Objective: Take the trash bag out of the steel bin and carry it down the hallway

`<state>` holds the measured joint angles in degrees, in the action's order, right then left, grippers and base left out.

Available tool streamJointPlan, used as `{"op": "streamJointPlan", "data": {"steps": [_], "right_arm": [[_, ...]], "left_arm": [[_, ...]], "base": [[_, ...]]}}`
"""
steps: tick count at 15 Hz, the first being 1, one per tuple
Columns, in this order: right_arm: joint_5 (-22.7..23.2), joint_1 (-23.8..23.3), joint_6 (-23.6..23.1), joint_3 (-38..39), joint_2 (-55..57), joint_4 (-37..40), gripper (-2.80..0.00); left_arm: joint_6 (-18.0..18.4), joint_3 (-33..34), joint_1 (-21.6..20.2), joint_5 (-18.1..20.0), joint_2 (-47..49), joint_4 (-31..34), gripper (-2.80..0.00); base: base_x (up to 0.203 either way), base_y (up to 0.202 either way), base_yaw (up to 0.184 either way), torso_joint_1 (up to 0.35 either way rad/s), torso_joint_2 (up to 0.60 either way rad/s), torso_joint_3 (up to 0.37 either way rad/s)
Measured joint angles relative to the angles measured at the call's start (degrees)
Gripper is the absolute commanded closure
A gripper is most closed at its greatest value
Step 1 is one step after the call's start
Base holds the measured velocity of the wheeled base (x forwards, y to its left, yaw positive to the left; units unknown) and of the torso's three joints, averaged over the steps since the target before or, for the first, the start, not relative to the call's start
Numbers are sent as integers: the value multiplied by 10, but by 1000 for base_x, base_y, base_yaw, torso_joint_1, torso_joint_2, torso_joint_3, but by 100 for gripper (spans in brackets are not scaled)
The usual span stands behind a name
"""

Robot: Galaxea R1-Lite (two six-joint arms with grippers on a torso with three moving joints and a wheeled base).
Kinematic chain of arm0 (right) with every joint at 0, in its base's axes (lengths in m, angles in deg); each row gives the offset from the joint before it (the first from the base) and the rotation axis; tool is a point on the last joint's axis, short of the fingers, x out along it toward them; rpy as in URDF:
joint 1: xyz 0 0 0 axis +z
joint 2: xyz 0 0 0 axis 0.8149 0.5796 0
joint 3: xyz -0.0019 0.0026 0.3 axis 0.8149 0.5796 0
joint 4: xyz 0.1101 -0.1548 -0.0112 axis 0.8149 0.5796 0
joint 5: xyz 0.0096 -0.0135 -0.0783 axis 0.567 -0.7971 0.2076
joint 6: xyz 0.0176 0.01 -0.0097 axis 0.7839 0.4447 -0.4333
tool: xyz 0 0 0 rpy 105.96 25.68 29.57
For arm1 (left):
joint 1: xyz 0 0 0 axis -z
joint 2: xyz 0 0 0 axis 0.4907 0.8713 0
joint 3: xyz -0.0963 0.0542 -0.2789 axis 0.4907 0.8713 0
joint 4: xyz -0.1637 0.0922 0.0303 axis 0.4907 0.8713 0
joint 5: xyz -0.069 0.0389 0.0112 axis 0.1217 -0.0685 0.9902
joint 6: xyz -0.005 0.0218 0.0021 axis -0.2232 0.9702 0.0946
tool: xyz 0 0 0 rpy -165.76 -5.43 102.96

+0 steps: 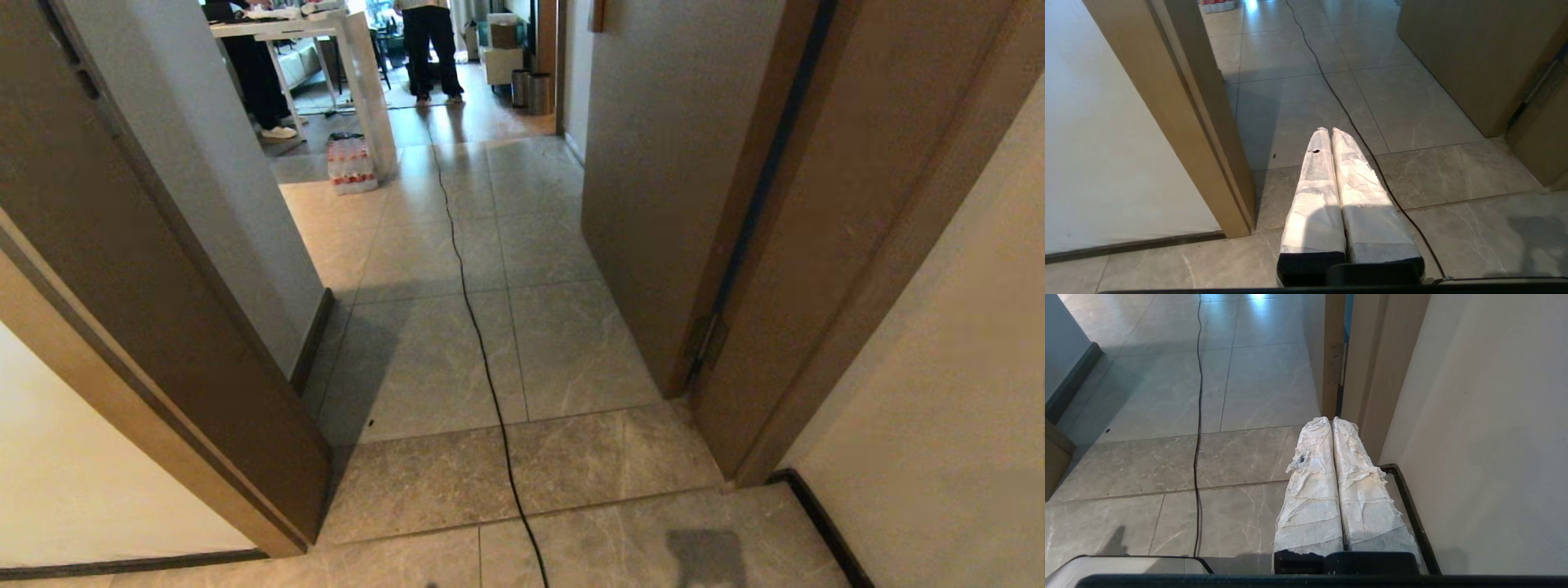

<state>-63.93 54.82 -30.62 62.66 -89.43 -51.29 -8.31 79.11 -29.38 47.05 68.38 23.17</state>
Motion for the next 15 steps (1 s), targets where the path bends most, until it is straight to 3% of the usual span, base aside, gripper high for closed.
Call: {"op": "streamJointPlan", "data": {"steps": [15], "right_arm": [[-2,0,12,0,0,-1,0]], "left_arm": [[0,0,0,0,0,0,0]], "base": [[0,0,0,0,0,0]]}}
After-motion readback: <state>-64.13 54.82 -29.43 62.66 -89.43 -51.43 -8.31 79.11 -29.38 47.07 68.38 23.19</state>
